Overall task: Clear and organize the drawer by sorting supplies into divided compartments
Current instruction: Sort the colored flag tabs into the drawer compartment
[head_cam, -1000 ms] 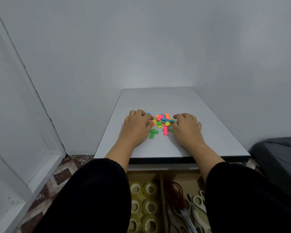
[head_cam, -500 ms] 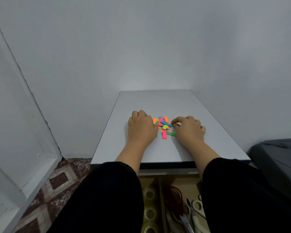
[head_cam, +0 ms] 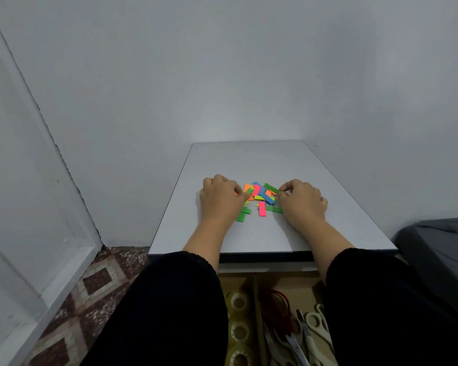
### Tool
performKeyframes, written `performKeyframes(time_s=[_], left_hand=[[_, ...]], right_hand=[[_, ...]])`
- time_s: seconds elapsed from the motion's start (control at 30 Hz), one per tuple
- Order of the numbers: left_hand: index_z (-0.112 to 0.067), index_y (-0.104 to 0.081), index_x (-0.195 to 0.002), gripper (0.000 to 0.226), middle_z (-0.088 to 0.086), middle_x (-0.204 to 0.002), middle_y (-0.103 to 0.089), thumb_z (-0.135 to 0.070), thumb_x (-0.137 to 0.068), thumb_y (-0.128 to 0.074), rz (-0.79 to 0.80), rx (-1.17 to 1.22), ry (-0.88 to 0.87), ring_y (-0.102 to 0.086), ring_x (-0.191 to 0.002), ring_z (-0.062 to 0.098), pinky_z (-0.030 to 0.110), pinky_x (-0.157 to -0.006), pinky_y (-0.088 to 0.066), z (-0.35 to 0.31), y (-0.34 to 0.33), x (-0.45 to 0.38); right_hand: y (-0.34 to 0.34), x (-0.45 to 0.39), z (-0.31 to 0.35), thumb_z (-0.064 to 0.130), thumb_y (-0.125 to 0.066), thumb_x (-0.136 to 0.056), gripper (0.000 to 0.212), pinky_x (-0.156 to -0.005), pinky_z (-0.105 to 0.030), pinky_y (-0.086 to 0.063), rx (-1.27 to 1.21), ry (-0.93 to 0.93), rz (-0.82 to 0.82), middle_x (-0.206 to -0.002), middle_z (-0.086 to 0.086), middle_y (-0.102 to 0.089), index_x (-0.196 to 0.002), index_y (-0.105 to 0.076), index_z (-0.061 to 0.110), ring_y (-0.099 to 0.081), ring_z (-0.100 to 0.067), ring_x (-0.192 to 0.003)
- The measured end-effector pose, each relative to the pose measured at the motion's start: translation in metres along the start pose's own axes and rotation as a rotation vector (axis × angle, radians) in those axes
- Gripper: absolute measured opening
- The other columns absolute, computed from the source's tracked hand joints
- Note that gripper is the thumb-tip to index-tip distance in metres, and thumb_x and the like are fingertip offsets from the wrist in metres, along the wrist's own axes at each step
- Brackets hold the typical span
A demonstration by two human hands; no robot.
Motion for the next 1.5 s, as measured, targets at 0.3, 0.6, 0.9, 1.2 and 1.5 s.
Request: performKeyframes(time_s=[0.3,0.6,0.9,1.2,1.5], left_hand=[[-0.018,-0.07,-0.087,0.015,-0.003,-0.103,-0.059,-0.027,-0.091,-0.058,-0.033,0.241,0.062,-0.043,-0.109,0.022,0.034,-0.083,-0.042,0.008,0.007,0.001],[-0.019,-0.061,-0.055,0.027,-0.003,-0.08,-0.063,-0.016,-0.081,-0.063,0.054,0.483,0.147,-0.056,-0.106,0.021,0.043,-0.082,-0.054,0.028,-0.001,0.037],[-0.017,-0.068,-0.111,0.028,0.002,-0.11,-0.059,-0.013,-0.084,-0.061,0.1,0.34,0.1,-0.045,-0.112,0.023,0.039,-0.097,-0.046,0.016,0.003,0.036],[-0.015,-0.072,-0.096,0.014,0.001,-0.105,-0.057,-0.016,-0.087,-0.062,0.113,0.282,0.073,-0.042,-0.113,0.02,0.038,-0.094,-0.047,0.01,0.003,0.041],[-0.02,-0.064,-0.097,0.014,-0.001,-0.096,-0.061,-0.011,-0.089,-0.056,0.072,0.446,0.139,-0.058,-0.095,0.02,0.034,-0.085,-0.051,0.019,0.01,0.043]], right_hand=[[0.011,0.002,-0.008,0.023,-0.05,-0.092,0.01,-0.091,-0.036,-0.033,-0.3,-0.063,-0.078,-0.09,0.01,-0.06,-0.094,-0.059,0.027,-0.055,-0.017,-0.096],[0.008,0.01,0.001,0.036,-0.052,-0.073,0.019,-0.095,-0.036,-0.031,-0.396,-0.046,0.083,-0.078,0.013,-0.065,-0.071,-0.065,0.022,-0.05,-0.002,-0.075],[0.002,0.022,-0.011,0.021,-0.054,-0.081,0.013,-0.064,-0.029,-0.037,-0.389,-0.025,0.148,-0.074,0.005,-0.059,-0.069,-0.058,0.022,-0.054,-0.023,-0.084],[0.001,0.026,-0.003,0.028,-0.058,-0.084,0.014,-0.084,-0.037,-0.05,-0.105,0.096,0.102,-0.092,0.001,-0.067,-0.089,-0.07,0.031,-0.055,-0.025,-0.099],[0.003,0.028,-0.002,0.024,-0.058,-0.082,0.01,-0.081,-0.041,-0.051,-0.121,0.082,0.116,-0.084,0.006,-0.063,-0.074,-0.063,0.028,-0.055,-0.023,-0.095]])
Point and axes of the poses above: each hand's wrist, its own x-axis away from the middle knuckle, its own y-axis out of the back of the hand, z = x × y, the point moved 10 cm from there along -x, towards the middle knuckle
